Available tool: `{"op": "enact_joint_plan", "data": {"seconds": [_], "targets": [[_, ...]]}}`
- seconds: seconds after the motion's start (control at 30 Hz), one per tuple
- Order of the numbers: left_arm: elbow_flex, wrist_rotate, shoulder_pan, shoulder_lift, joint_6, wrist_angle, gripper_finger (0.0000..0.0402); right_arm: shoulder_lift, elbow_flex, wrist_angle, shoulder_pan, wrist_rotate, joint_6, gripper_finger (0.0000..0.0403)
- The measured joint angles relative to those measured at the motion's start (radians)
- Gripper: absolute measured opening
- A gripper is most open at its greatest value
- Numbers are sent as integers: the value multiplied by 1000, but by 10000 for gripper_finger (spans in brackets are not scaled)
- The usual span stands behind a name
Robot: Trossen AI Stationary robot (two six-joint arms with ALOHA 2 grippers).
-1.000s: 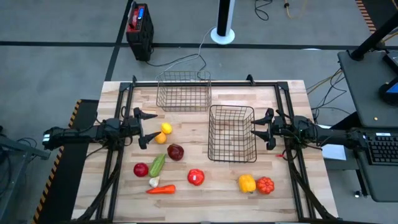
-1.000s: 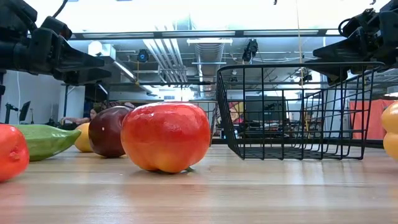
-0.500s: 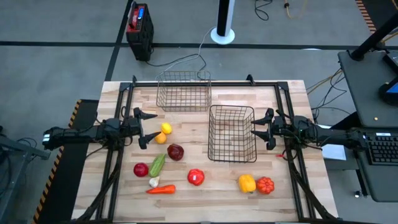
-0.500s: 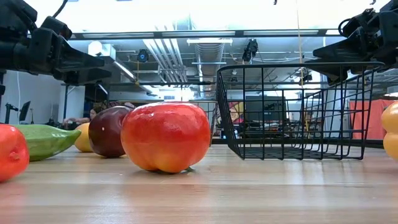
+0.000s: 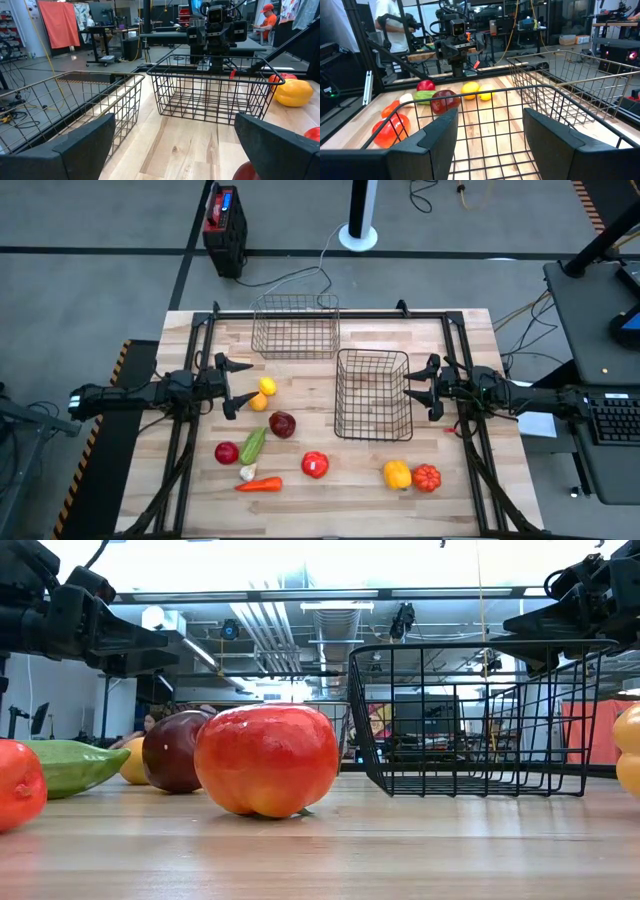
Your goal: Sort produce into baskets
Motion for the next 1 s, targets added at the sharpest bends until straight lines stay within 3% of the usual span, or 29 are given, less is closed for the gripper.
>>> {"op": "enact_joint_plan", "data": {"seconds": [0.6,0.7,0.83,1.0], "targets": [[0,0,0,0,0,0,391,0,0,0,0,0,10,215],[0,0,0,0,0,0,391,0,0,3,0,14,159,215],[0,0,0,0,0,0,391,0,0,54,0,131,399,215],[0,1,0,0,-51,21,391,0,0,72,0,183,393,215]]}}
